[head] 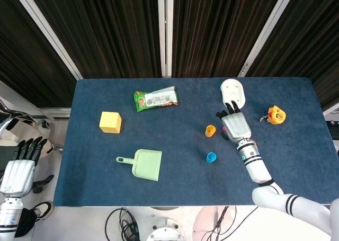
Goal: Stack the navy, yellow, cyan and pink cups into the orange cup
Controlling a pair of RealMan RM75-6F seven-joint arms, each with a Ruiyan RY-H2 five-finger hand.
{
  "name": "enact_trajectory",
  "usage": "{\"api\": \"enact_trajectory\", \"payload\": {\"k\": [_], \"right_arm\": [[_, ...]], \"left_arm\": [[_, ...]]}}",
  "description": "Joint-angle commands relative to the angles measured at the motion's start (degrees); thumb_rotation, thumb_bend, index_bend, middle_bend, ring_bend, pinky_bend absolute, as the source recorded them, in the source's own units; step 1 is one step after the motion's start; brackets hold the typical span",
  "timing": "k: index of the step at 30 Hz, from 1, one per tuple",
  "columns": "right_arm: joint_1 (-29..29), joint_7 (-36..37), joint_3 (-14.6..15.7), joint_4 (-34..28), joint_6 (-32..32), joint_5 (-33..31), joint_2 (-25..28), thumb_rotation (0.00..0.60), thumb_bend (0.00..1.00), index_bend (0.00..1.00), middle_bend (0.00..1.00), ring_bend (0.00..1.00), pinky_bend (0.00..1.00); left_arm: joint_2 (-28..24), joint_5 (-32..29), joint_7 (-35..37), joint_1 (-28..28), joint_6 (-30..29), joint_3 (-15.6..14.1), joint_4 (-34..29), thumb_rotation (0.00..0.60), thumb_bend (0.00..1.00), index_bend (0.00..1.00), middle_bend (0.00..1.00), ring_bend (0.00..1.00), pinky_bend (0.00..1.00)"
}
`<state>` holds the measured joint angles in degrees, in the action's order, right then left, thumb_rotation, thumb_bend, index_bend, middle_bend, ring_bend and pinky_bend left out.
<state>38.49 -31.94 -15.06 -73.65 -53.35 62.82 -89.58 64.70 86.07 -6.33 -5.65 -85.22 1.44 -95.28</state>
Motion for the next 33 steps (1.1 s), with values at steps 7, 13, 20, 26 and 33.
{"api": "enact_trajectory", "payload": {"k": [7,13,20,26,33], "right_arm": [[3.49,-1.73,1.11,3.88,2.48,-3.18,-3.82,0.600,0.15,0.29,0.31,0.07,0.00],[4.14,-0.64,1.82,4.32,2.28,-2.85,-4.39,0.600,0.15,0.31,0.34,0.07,0.00],[5.04,-0.79,2.75,4.89,3.32,-3.85,-5.11,0.600,0.18,0.36,0.38,0.08,0.00],[5.42,-1.22,3.30,5.49,2.74,-4.27,-5.83,0.600,0.23,0.47,0.45,0.13,0.00],[5.36,-1.58,3.39,4.95,1.37,-4.72,-5.34,0.600,0.24,0.53,0.51,0.17,0.00]], "left_arm": [[-0.55,-0.23,0.55,0.37,-0.13,0.06,0.09,0.600,0.04,0.08,0.03,0.00,0.02],[-0.38,-0.27,0.77,0.32,0.05,0.14,0.40,0.600,0.04,0.08,0.03,0.00,0.02],[-0.49,-0.45,1.13,0.39,0.12,0.25,0.57,0.600,0.04,0.08,0.03,0.00,0.02],[-0.58,-0.46,1.44,0.44,0.07,0.34,0.73,0.600,0.04,0.08,0.03,0.00,0.02],[-0.74,-0.34,1.80,0.59,-0.04,0.29,0.73,0.600,0.04,0.08,0.03,0.00,0.02]]}}
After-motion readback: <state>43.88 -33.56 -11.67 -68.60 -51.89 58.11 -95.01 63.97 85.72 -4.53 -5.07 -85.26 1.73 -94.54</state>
